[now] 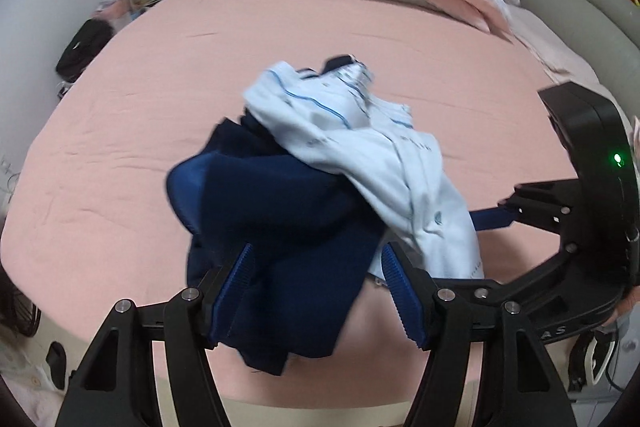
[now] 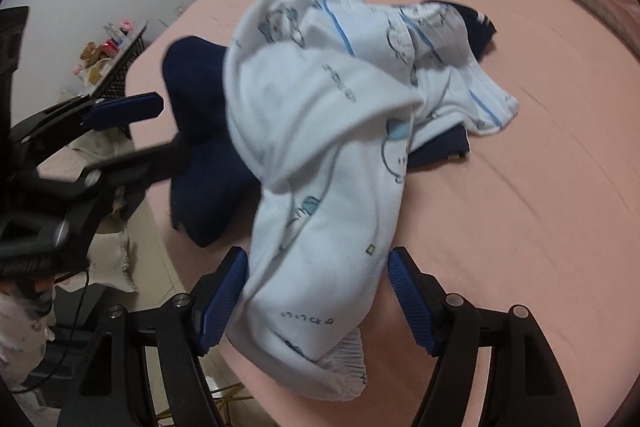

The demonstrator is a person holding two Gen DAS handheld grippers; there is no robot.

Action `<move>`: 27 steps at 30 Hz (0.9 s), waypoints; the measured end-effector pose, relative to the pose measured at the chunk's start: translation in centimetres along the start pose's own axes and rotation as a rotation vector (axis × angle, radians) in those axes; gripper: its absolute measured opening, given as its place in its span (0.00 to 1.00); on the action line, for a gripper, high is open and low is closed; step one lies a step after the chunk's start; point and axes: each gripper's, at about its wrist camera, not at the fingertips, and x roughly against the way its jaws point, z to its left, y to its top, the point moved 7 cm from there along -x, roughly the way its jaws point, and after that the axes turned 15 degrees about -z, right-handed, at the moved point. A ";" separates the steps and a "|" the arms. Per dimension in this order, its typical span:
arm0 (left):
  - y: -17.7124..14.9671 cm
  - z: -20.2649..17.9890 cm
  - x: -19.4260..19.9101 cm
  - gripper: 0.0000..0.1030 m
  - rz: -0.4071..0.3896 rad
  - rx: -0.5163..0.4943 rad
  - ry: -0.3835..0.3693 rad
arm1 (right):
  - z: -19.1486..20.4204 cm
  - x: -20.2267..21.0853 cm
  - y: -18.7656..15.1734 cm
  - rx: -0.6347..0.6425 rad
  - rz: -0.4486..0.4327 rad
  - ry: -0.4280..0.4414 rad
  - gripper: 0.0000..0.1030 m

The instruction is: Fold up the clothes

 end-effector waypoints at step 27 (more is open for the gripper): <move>-0.8 -4.6 -6.5 0.62 -0.017 -0.432 0.091 | -4.7 0.4 -1.8 0.021 -0.005 -0.197 0.18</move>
